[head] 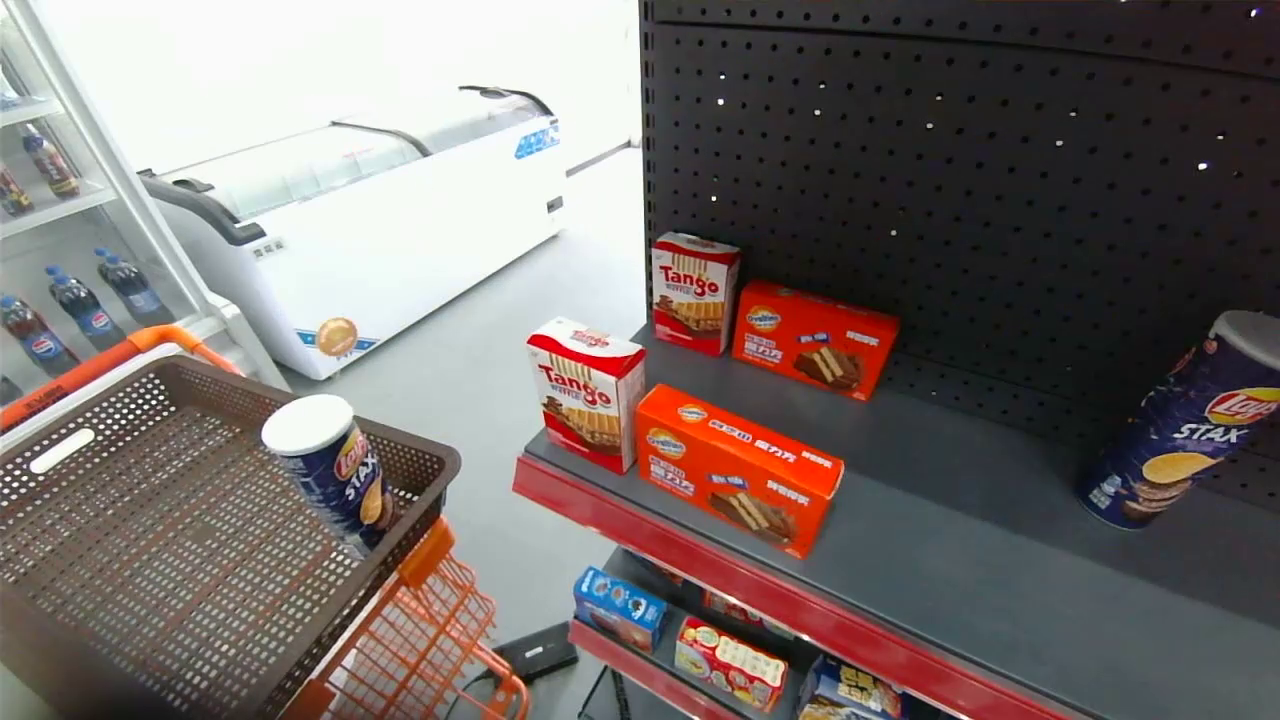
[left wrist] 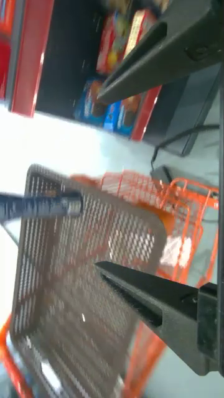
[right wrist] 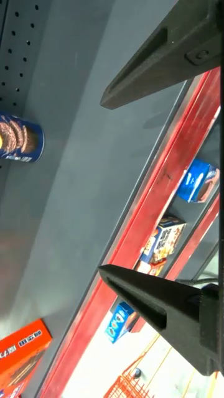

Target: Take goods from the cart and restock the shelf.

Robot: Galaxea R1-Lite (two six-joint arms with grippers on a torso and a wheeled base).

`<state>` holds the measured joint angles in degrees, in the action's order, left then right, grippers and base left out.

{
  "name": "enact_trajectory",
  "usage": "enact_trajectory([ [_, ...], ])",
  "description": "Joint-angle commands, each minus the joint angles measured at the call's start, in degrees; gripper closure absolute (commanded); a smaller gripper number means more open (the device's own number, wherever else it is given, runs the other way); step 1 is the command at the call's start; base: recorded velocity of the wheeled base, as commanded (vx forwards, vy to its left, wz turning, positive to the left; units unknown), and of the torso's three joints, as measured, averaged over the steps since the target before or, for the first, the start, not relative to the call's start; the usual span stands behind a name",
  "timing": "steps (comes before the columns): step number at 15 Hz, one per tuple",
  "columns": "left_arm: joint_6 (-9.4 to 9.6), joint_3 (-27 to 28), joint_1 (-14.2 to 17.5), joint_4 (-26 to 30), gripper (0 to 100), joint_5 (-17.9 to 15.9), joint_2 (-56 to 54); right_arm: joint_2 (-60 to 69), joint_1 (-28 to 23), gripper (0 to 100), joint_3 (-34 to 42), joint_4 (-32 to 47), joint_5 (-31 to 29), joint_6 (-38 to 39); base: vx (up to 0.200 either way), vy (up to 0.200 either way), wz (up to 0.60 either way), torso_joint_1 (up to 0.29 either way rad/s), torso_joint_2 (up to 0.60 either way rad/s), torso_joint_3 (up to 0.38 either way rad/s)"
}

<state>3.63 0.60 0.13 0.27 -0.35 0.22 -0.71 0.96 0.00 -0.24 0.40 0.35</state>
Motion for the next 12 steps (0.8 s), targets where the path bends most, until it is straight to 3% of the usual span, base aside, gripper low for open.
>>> enact_trajectory([
  [1, 1.29, 3.53, 0.22, 0.08, 0, 4.31, 4.18, 0.0, 0.0, 0, 0.0, -0.02, 0.04, 0.0, 0.0, 0.0, 0.0, 0.0, 0.0, 0.0],
  [2, 1.46, 7.22, -0.31, 0.79, 0, 8.79, 13.05, 0.0, 0.0, 0, 0.0, -0.02, 0.04, 0.0, 0.0, 0.0, 0.0, 0.0, 0.0, 0.0],
  [5, -2.23, 13.99, -1.36, 0.0, 0, 8.97, 30.19, 0.0, 0.0, 0, 0.0, -0.02, 0.04, 0.0, 0.0, 0.0, 0.0, 0.0, 0.0, 0.0],
  [6, -3.54, 15.22, -5.76, -1.67, 0, 9.32, 37.75, 0.0, 0.0, 0, 0.0, -0.02, 0.04, 0.0, 0.0, 0.0, 0.0, 0.0, 0.0, 0.0],
  [7, -4.34, 15.4, -4.97, -2.9, 0, 9.14, 42.23, 0.0, 0.0, 0, 0.0, -0.02, 0.04, 0.0, 0.0, 0.0, 0.0, 0.0, 0.0, 0.0],
  [9, -2.67, 16.54, 0.31, -8.97, 0, 9.32, 52.43, 0.0, 0.0, 0, 0.0, -0.02, 0.04, 0.0, 0.0, 0.0, 0.0, 0.0, 0.0, 0.0],
  [11, -2.67, 16.45, 3.47, -14.07, 0, 8.79, 60.43, 0.0, 0.0, 0, 0.0, -0.02, 0.04, 0.0, 0.0, 0.0, 0.0, 0.0, 0.0, 0.0],
  [12, -2.58, 16.01, 5.58, -21.98, 0, 7.3, 68.34, 0.0, 0.0, 0, 0.0, -0.02, 0.04, 0.0, 0.0, 0.0, 0.0, 0.0, 0.0, 0.0],
])
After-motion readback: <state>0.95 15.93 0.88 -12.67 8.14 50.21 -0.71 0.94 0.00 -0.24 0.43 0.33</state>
